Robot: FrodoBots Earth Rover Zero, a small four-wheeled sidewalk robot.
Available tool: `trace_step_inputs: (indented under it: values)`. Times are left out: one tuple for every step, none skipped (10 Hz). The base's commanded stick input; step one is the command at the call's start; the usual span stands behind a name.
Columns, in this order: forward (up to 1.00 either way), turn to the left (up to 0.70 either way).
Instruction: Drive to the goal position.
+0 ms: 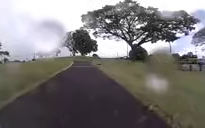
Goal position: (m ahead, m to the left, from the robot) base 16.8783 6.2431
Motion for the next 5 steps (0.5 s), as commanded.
trace_step_inputs:
  values:
    - [0.85, 0.34]
    - [0.85, 0.34]
    - [0.85, 0.30]
    - [0.85, 0.13]
    - [0.85, 0.00]
